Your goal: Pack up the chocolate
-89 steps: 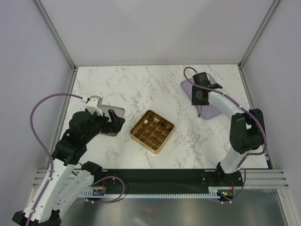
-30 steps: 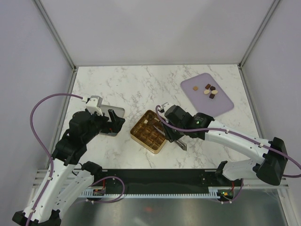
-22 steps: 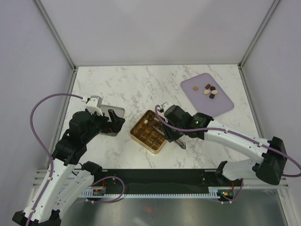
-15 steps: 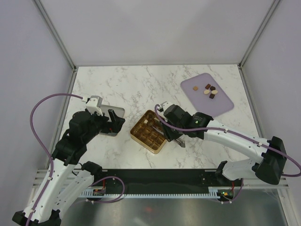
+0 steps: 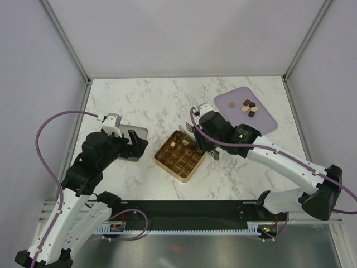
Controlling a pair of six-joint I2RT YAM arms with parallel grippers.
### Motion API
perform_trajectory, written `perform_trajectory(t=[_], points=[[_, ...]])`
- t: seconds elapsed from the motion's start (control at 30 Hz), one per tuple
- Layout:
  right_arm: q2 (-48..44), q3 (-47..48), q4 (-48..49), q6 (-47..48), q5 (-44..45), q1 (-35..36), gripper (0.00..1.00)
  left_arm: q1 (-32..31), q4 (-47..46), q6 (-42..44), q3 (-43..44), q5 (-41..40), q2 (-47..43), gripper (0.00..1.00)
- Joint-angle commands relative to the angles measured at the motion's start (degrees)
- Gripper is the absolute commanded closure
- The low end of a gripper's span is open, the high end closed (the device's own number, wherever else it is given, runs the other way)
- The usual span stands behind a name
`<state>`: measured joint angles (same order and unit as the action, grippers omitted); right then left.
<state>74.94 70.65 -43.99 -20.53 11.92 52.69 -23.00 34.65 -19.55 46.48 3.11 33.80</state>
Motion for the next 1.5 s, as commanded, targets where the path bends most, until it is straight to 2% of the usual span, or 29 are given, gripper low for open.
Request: perform_trajectory(t=[0.0, 0.2, 0.6, 1.0, 1.47], points=[[-1.3, 4.1, 0.4, 1.5, 3.2, -7.6, 0.53, -0.3, -0.1, 1.5, -0.2, -0.3, -0.4, 0.0], [1.6, 5.1, 0.3, 4.4, 2.7, -20.1, 0.53, -0.3, -0.1, 1.5, -0.2, 0.0, -0.2, 0.0], [7.9, 2.4, 2.8, 1.8, 5.5, -36.3, 0.52, -0.3, 0.0, 1.5, -0.1, 0.0, -0.5, 0.0], [9.8, -3.9, 7.2, 0.1, 4.7, -44.1, 0.48, -0.3, -0.1, 1.6, -0.2, 0.0, -0.4, 0.0], [12.5, -5.0, 11.7, 0.2, 1.5, -46.7, 0.47, -0.3, 0.0, 1.6, -0.2, 0.0, -0.3, 0.0]])
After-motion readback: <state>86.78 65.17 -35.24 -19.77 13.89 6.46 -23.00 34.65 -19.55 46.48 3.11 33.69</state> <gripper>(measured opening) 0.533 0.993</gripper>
